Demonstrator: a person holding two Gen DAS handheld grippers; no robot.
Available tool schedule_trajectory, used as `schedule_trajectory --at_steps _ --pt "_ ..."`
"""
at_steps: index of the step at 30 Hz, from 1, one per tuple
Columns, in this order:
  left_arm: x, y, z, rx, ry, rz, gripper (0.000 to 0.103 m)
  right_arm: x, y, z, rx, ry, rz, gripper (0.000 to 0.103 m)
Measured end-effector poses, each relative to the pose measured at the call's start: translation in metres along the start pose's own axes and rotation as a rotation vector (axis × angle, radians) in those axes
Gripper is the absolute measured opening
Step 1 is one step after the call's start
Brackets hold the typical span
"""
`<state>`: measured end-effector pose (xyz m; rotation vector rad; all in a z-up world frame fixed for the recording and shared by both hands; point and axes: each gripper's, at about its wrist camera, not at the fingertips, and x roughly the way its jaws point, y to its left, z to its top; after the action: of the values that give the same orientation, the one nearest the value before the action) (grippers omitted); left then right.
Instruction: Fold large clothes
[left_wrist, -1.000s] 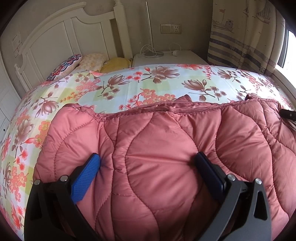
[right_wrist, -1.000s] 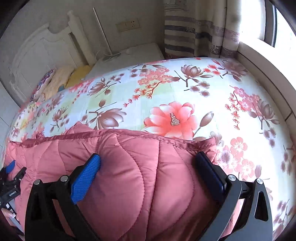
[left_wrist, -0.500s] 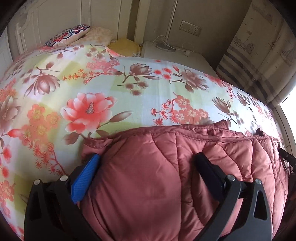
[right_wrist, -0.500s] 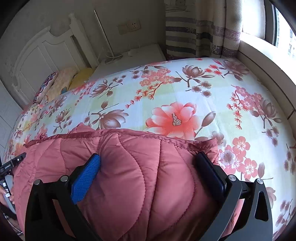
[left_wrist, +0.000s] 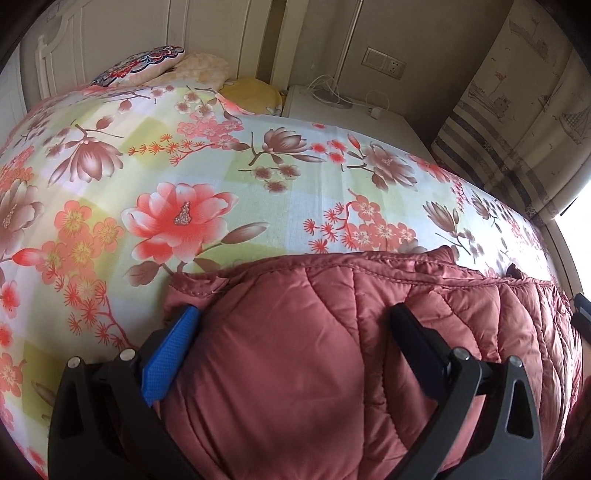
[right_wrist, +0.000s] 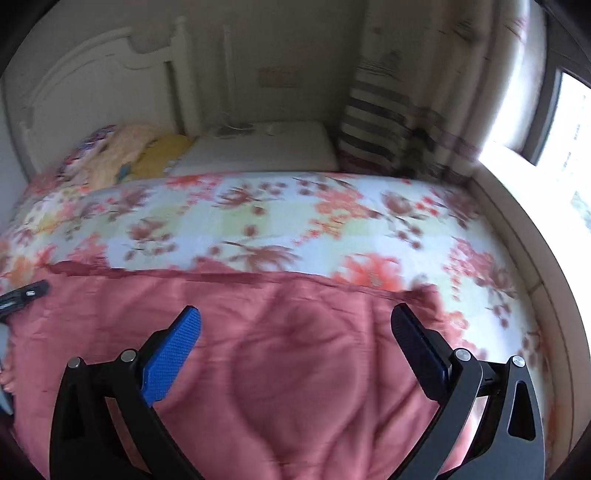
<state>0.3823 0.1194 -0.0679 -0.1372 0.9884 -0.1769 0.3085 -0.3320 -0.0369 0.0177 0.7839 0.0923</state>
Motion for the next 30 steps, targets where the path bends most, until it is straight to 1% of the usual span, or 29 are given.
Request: schedule_trajectory --at_steps 1,2,3,5,6,7,10,11,12,13,14,15,16,18,19,20,21,22,23,24,26,28,29,30 --pt "0.0 0.0 0.0 0.0 -0.001 -0.002 0.101 0.002 0.022 0.002 -0.049 0.017 0.051 0.098" --pt "-0.001 0.002 0.0 0.0 -0.003 -0.006 0.101 0.007 0.048 0.003 -0.124 0.037 0.089 0.098" --pt "-0.002 0.002 0.0 -0.001 -0.004 -0.01 0.101 0.013 0.068 0.002 -0.179 0.048 0.097 0.098" --pt "-0.003 0.004 0.0 -0.008 -0.007 -0.018 0.101 0.039 0.112 -0.01 -0.327 0.093 0.044 0.098" --pt "-0.004 0.007 0.0 -0.018 -0.01 -0.024 0.101 0.051 0.124 -0.017 -0.375 0.116 0.021 0.098" --pt "-0.005 0.009 -0.001 -0.025 -0.013 -0.035 0.101 0.059 0.129 -0.022 -0.392 0.115 0.022 0.098" --pt "-0.005 0.008 -0.001 -0.022 -0.014 -0.036 0.101 0.056 0.107 -0.017 -0.302 0.126 0.067 0.098" --pt "-0.004 0.007 0.0 -0.019 -0.013 -0.031 0.101 0.053 0.099 -0.014 -0.275 0.122 0.068 0.098" --pt "-0.004 0.007 -0.001 -0.018 -0.013 -0.03 0.101 0.047 0.085 -0.01 -0.251 0.105 0.035 0.098" --pt "-0.004 0.007 -0.001 -0.019 -0.014 -0.031 0.101 0.041 0.068 -0.008 -0.243 0.081 -0.027 0.098" --pt "-0.004 0.006 -0.001 -0.019 -0.014 -0.031 0.101 0.036 0.052 -0.004 -0.235 0.051 -0.114 0.098" --pt "-0.004 0.006 -0.001 -0.019 -0.013 -0.03 0.101 0.033 0.038 -0.003 -0.22 0.032 -0.177 0.098" --pt "-0.004 0.007 -0.001 -0.017 -0.013 -0.027 0.101 0.03 0.014 -0.001 -0.179 0.023 -0.23 0.098" --pt "-0.004 0.005 -0.001 -0.013 -0.012 -0.024 0.101 0.032 -0.031 -0.003 -0.071 0.045 -0.254 0.098" --pt "-0.004 0.004 -0.001 -0.01 -0.011 -0.025 0.101 0.039 -0.059 -0.009 0.007 0.073 -0.272 0.098" --pt "-0.004 0.003 -0.001 -0.006 -0.01 -0.019 0.101 0.045 -0.082 -0.016 0.085 0.086 -0.236 0.098" --pt "-0.003 0.002 -0.001 -0.002 -0.009 -0.013 0.101 0.049 -0.103 -0.023 0.191 0.088 -0.116 0.099" --pt "-0.003 0.002 -0.001 -0.001 -0.008 -0.01 0.101 0.053 -0.115 -0.026 0.257 0.099 -0.049 0.099" --pt "-0.003 0.002 0.0 -0.001 -0.008 -0.01 0.101 0.054 -0.121 -0.027 0.286 0.1 -0.025 0.099" --pt "-0.003 0.002 -0.001 -0.002 -0.008 -0.01 0.101 0.054 -0.12 -0.026 0.279 0.097 -0.035 0.099" --pt "-0.003 0.002 -0.001 -0.001 -0.01 -0.009 0.101 0.055 -0.11 -0.025 0.225 0.1 -0.085 0.099" --pt "-0.004 0.003 -0.001 -0.008 -0.014 -0.003 0.101 0.055 -0.105 -0.024 0.212 0.095 -0.097 0.099" --pt "-0.008 0.003 -0.001 -0.023 -0.021 0.016 0.101 0.055 -0.106 -0.025 0.219 0.096 -0.089 0.099" --pt "-0.02 -0.001 -0.002 -0.041 -0.045 0.068 0.1 0.055 -0.107 -0.024 0.225 0.096 -0.084 0.099"
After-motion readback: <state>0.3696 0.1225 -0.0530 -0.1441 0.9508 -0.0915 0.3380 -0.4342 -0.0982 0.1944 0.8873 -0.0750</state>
